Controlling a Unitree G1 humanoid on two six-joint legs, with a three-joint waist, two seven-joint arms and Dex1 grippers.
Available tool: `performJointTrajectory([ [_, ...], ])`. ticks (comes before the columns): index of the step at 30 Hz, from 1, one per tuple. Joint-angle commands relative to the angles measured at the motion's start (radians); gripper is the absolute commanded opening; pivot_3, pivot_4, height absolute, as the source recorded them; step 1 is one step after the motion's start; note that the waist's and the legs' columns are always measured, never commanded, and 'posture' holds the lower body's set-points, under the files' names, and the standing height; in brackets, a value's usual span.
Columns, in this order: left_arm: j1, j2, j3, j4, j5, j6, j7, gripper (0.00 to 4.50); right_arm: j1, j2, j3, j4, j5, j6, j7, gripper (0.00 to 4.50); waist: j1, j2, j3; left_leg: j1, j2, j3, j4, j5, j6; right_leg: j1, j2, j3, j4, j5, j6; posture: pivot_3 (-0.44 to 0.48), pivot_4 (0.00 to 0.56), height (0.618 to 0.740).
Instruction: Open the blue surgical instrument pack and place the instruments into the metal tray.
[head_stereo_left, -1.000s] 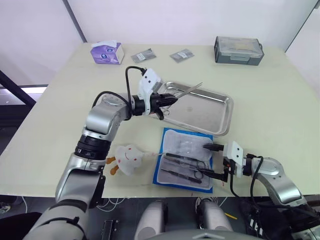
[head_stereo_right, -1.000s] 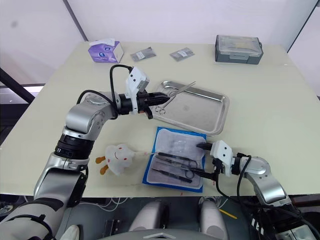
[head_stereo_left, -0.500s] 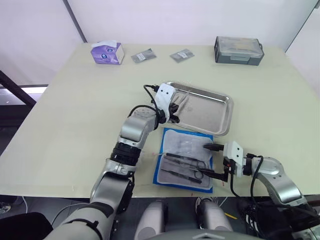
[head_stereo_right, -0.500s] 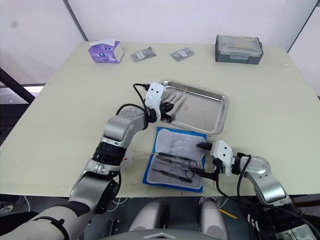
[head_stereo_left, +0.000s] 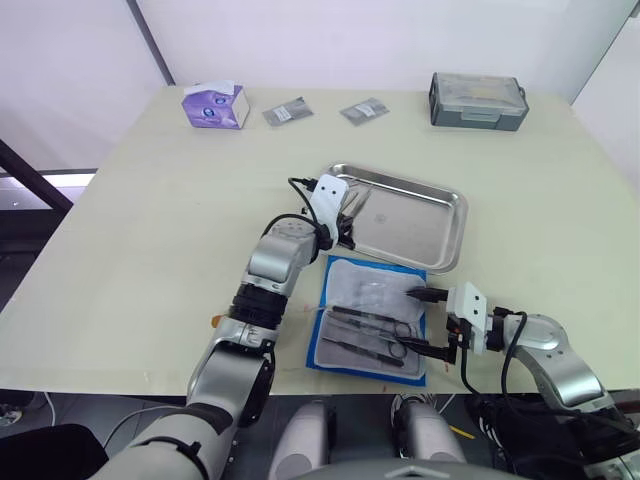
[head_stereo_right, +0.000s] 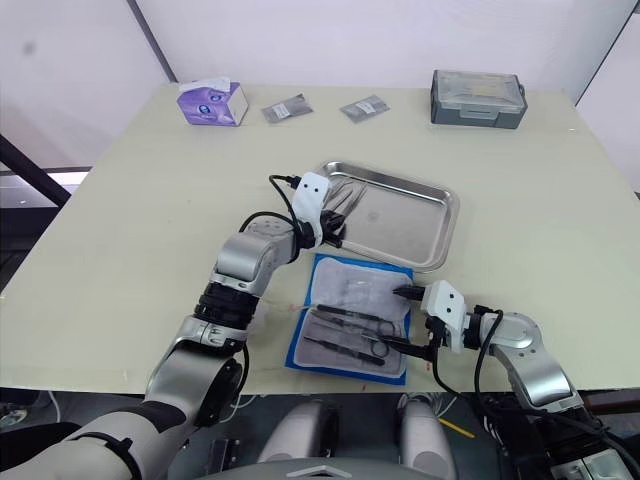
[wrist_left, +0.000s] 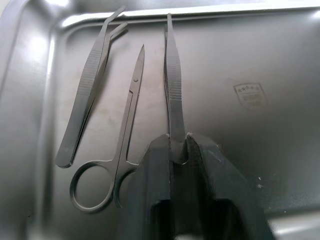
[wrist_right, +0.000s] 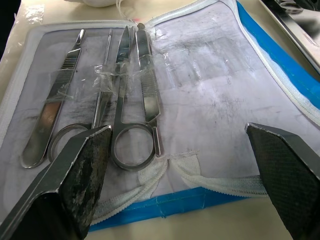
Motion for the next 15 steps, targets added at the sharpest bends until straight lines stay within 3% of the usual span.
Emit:
performJointTrajectory([
  [1,-0.036,-0.003,0.013,-0.024,0.006,-0.003,-0.005,1.77,0.033,-0.009,0.024,0.061,-0.031,0.046,-0.002,4.50,0.000,0.000,0.000,0.000,0.000,0.000,0.000,0.000,0.000,0.000,0.000,0.000,0.000,0.000,0.000,0.000,0.150,0.734],
  [10,-0.052,0.009,0.032,-0.138,-0.021,0.021,-0.029,1.77,0.026,-0.002,0.026,0.065,-0.033,0.044,-0.007,4.50,0.000,0.000,0.000,0.000,0.000,0.000,0.000,0.000,0.000,0.000,0.000,0.000,0.000,0.000,0.000,0.000,0.150,0.734],
  [15,-0.010,0.083,0.024,-0.240,-0.091,-0.126,-0.243,1.77,0.029,-0.003,0.025,0.064,-0.032,0.042,-0.007,4.50,-0.001,0.000,0.000,0.000,0.000,0.000,0.000,0.000,-0.001,0.000,0.000,0.000,0.000,0.000,0.000,0.000,0.150,0.734],
])
